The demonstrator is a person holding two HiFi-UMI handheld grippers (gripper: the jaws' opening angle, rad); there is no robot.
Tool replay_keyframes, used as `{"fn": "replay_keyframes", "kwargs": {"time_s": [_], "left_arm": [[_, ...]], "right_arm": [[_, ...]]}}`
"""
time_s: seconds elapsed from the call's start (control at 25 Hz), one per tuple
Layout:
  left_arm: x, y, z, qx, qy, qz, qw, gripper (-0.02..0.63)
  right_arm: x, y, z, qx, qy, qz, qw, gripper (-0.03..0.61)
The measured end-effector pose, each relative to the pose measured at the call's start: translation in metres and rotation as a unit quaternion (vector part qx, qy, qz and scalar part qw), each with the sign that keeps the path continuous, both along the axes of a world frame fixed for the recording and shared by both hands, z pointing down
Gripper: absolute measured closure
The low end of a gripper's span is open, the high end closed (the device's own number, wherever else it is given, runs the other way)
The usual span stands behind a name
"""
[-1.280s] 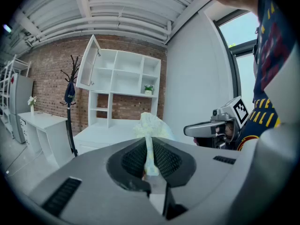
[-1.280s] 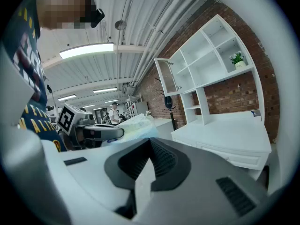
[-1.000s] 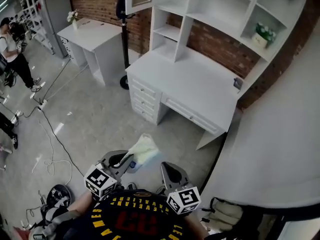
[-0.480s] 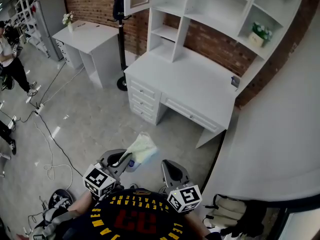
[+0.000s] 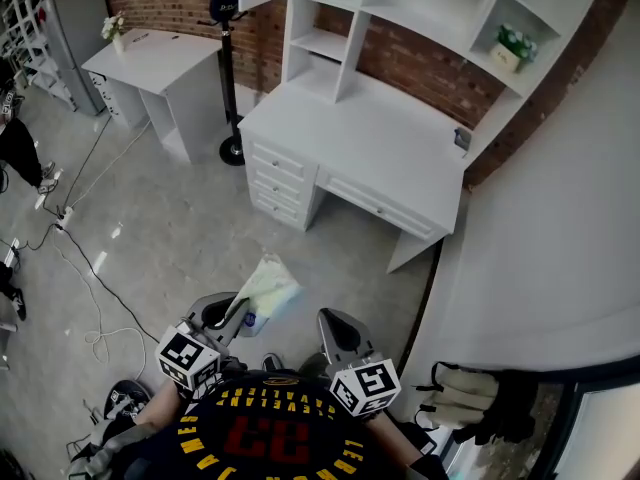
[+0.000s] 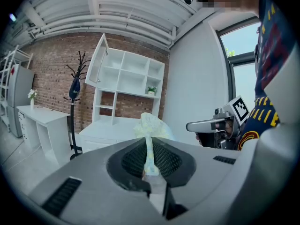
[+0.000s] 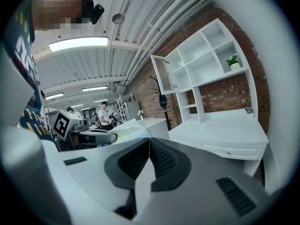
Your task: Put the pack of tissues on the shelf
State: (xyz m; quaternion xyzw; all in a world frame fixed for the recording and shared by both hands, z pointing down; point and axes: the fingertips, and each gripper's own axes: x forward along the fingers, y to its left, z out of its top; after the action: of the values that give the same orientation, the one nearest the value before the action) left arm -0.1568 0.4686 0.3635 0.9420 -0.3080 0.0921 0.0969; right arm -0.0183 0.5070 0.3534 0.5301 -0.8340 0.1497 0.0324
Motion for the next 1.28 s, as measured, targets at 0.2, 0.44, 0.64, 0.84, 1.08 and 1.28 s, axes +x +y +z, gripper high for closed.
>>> {"fn": "replay_keyframes", "kwargs": {"time_s": [0.2,0.44,0.64,0.84,1.08,1.28], "left_arm": [[-0.007,-0.005,0.009,-0.015,0.010,0.004,0.9998,0.584],[-0.008,-0.012,0.014,-0.022,0.011,0.002,0.9997,0.586],[-0.010,-0.030,0.017,-0.025,0.006,-0.016,0.9996,0.584],[-0.005,-0.050,0.020,-0.024,-0.002,-0.031,0.9992,0.584],[0.023,-0.090,0.015,-0.020,-0.014,-0.033,0.9991,0.585],[0.054,-0.128,0.005,-0.009,-0.025,-0.030,0.9992,0.584]], "right_arm": [[-0.008,-0.004,0.006,-0.012,0.007,0.007,1.000,0.569],[-0.015,-0.016,0.013,-0.021,0.009,-0.003,1.000,0.569],[-0.017,-0.036,0.018,-0.024,0.004,-0.020,1.000,0.569],[-0.011,-0.062,0.024,-0.025,-0.004,-0.033,0.999,0.569],[0.019,-0.109,0.019,-0.019,-0.028,-0.030,0.999,0.569],[0.050,-0.146,0.020,-0.018,-0.047,-0.022,0.998,0.569]]}}
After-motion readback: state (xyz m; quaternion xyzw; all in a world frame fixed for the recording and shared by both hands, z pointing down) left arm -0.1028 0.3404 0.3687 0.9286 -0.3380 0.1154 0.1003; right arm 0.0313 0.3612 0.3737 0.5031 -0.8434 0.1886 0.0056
